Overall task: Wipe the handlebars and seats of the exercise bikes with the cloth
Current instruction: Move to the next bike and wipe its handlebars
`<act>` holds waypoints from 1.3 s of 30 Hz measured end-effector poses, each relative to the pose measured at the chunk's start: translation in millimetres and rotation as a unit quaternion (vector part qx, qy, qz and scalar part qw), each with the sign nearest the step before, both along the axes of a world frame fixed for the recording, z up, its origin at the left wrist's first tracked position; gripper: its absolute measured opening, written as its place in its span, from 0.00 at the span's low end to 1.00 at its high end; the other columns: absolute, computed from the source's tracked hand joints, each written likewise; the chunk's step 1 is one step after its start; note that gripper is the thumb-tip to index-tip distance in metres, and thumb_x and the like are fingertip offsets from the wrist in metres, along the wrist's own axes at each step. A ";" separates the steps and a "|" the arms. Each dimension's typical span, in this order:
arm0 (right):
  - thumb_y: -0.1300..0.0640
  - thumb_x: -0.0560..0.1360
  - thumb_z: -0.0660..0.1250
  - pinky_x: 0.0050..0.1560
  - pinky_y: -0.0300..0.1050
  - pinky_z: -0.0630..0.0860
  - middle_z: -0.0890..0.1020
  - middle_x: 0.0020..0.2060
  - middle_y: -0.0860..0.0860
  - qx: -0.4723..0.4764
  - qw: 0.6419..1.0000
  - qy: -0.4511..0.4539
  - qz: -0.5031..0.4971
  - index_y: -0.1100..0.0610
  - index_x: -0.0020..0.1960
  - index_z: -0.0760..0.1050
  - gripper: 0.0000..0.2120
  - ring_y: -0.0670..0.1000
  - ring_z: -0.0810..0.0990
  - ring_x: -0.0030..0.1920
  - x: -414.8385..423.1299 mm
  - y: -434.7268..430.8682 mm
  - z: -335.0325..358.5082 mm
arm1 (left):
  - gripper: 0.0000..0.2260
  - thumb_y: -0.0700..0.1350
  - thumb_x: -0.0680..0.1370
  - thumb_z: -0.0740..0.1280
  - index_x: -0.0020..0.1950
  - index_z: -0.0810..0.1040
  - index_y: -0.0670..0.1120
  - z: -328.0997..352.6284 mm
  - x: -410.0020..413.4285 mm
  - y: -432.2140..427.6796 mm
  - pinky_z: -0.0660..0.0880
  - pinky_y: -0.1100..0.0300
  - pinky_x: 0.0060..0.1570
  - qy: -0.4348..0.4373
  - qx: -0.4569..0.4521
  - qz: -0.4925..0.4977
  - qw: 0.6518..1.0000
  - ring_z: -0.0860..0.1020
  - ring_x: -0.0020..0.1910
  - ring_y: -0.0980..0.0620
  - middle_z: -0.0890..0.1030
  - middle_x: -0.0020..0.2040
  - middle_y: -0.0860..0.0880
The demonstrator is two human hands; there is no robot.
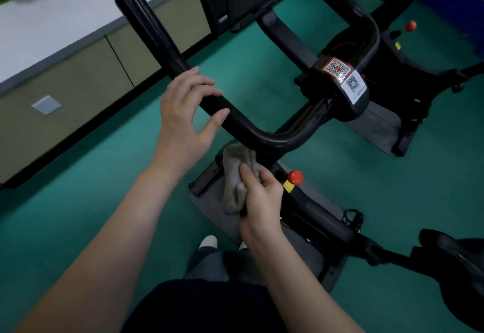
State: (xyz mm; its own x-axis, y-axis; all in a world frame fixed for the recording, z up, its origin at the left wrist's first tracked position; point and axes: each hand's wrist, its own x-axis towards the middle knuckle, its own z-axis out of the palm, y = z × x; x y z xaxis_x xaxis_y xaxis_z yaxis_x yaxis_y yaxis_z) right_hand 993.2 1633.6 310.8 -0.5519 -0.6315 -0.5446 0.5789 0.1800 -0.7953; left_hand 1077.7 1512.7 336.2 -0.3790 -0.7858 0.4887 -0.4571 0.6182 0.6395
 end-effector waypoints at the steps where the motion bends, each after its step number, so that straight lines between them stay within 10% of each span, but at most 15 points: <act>1: 0.65 0.77 0.65 0.42 0.43 0.78 0.84 0.40 0.55 -0.018 0.999 -0.036 -0.013 0.61 0.47 0.79 0.05 0.51 0.83 0.41 2.1 -8.4 3.5 | 0.11 0.47 0.76 0.67 0.54 0.78 0.41 -0.6 0.9 -1.2 0.60 0.51 0.69 -0.003 -0.007 -0.002 1.000 0.67 0.69 0.48 0.76 0.58 0.46; 15: 0.69 0.76 0.62 0.39 0.37 0.80 0.84 0.42 0.58 -0.069 0.989 -0.076 -0.103 0.67 0.52 0.77 0.07 0.50 0.84 0.39 -11.6 -1.9 15.1 | 0.13 0.52 0.77 0.65 0.56 0.77 0.45 -5.3 6.1 -6.9 0.55 0.61 0.68 -0.024 -0.031 -0.010 0.999 0.66 0.69 0.50 0.76 0.59 0.48; 19: 0.69 0.76 0.63 0.53 0.45 0.80 0.81 0.53 0.64 -0.060 0.981 -0.069 -0.173 0.70 0.58 0.75 0.11 0.56 0.83 0.49 -37.3 11.5 18.5 | 0.13 0.52 0.77 0.65 0.56 0.77 0.45 -5.3 5.0 -5.7 0.53 0.63 0.69 -0.018 -0.024 -0.008 1.000 0.65 0.70 0.51 0.75 0.59 0.48; 32: 0.62 0.74 0.69 0.53 0.50 0.78 0.82 0.46 0.55 -0.051 0.944 0.271 -0.180 0.50 0.47 0.79 0.07 0.53 0.81 0.50 7.7 13.9 18.6 | 0.12 0.49 0.78 0.64 0.56 0.77 0.43 -5.1 2.5 -3.4 0.57 0.53 0.70 -0.012 -0.023 -0.004 1.000 0.65 0.69 0.49 0.75 0.59 0.46; 39: 0.60 0.73 0.70 0.61 0.60 0.74 0.78 0.54 0.60 -0.034 0.947 0.228 -0.225 0.41 0.46 0.81 0.13 0.58 0.78 0.58 12.2 6.2 17.4 | 0.13 0.50 0.78 0.64 0.56 0.77 0.42 -5.2 3.0 -3.9 0.57 0.54 0.70 -0.011 -0.022 -0.007 1.000 0.65 0.69 0.48 0.75 0.59 0.45</act>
State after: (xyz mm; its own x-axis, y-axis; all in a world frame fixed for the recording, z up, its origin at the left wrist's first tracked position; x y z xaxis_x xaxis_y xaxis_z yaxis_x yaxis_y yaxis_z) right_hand 1005.4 1639.8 328.2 -0.9416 -0.3010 -0.1509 0.1778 -0.0639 -0.9820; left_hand 1080.8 1508.7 331.0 -0.4014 -0.7580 0.5140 -0.4624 0.6522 0.6007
